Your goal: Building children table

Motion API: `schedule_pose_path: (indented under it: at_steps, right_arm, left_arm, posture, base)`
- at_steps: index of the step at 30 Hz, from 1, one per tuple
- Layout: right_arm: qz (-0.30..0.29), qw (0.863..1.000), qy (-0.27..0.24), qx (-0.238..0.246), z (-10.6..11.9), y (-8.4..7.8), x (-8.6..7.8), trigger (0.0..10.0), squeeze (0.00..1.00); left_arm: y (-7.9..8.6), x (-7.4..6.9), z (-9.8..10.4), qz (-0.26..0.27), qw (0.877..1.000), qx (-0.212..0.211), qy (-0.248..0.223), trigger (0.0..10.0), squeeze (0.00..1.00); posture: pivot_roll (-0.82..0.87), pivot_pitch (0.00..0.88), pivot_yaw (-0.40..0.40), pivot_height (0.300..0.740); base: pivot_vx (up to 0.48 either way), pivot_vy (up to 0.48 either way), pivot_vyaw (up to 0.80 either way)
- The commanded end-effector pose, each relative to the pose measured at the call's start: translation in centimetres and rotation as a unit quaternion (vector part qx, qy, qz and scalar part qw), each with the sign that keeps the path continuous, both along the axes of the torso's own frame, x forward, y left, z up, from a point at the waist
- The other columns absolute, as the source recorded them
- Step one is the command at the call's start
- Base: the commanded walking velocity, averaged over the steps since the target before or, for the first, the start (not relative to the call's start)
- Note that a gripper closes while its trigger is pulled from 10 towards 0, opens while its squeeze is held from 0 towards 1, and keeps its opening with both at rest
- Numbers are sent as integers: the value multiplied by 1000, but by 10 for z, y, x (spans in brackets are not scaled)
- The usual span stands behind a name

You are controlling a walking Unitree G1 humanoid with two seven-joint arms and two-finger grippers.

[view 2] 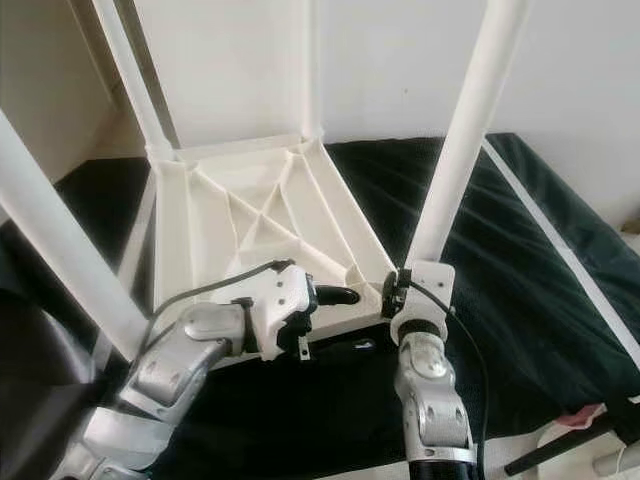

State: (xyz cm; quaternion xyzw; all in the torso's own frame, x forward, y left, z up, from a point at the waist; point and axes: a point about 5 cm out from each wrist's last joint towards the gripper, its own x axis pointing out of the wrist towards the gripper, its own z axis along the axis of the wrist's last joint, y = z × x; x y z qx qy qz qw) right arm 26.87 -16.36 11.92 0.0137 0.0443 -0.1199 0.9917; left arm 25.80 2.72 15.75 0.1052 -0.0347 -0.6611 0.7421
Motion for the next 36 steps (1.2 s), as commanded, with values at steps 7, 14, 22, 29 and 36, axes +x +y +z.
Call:
schedule_pose_path:
  at_steps: [7, 14, 22, 29, 36]
  right_arm:
    - [18, 999, -32, -29, 7, -4, -13, 10000, 1000]
    - [27, 998, -31, -55, 3, -12, -24, 10000, 0]
    - [27, 997, -44, -50, 7, -10, -19, 10000, 0]
    - [27, 997, -49, -51, 10, -13, -8, 10000, 0]
    - [19, 996, -57, -60, 13, -25, 7, 10000, 0]
  left_arm:
    - [6, -2, -7, 54, 998, -20, 28, 10000, 0]
    - [32, -16, -8, 37, 995, -43, 78, 10000, 0]
    - [57, -39, -12, 9, 990, -39, 138, 10000, 0]
    - [83, -53, -30, 53, 991, 26, 124, 10000, 0]
    - [132, -75, -47, 84, 975, 146, 146, 10000, 0]
  posture:
    - [-67, 0, -13, 740]
    - [-68, 0, -10, 740]
    - [-60, 0, -9, 740]
    - [-19, 0, -22, 740]
    - [58, 0, -34, 740]
  base:
    - [0, 0, 0]
    - [0, 0, 0]
    - [0, 0, 0]
    - [0, 0, 0]
    - [0, 0, 0]
